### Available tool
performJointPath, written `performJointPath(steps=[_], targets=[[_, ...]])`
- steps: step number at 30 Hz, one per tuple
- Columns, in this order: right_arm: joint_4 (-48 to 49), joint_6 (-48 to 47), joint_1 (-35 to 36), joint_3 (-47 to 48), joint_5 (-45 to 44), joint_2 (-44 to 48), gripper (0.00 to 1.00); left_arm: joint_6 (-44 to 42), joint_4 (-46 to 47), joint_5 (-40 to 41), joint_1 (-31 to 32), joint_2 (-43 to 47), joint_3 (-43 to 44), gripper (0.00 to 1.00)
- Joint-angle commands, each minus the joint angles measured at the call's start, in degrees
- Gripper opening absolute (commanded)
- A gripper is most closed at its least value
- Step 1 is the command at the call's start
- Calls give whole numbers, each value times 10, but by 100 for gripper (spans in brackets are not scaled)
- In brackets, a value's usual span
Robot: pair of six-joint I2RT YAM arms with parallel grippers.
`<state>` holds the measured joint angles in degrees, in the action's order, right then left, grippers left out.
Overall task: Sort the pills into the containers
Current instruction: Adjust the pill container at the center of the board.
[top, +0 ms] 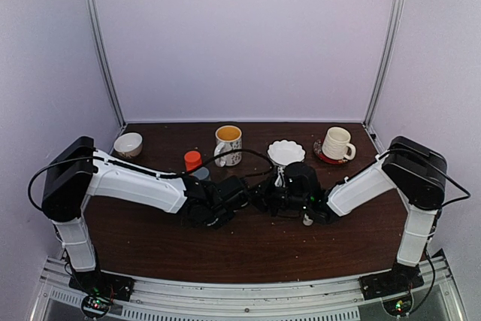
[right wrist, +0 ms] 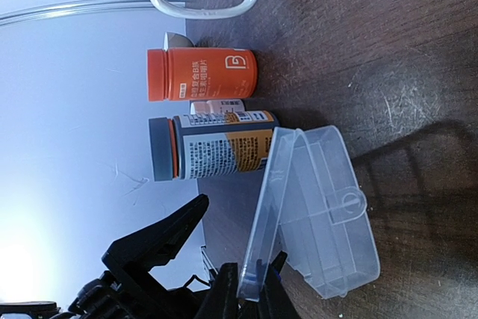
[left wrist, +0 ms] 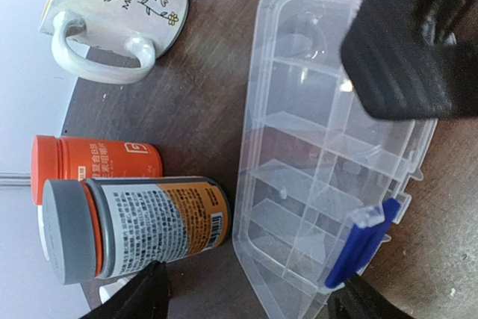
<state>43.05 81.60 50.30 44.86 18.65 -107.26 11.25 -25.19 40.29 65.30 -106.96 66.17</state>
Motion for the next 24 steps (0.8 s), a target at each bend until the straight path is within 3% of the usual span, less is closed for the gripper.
performJointPath(steps=[1,5,9,19,24], targets=[[1,3,-4,12,6,16,8,-7,22,14,-3,-6,18,68],[1,2,-4,11,6,16,10,-4,9,37,-4,-13,30,49],[5,5,-5,11,7,14,14,-6,7,37,-4,-20,34,40],[9,2,-7,16,8,6,25,-9,-2,34,-4,-46,55,34],[5,-3,-12,18,7,8,37,-11,-1,27,-10,-49,60,35]])
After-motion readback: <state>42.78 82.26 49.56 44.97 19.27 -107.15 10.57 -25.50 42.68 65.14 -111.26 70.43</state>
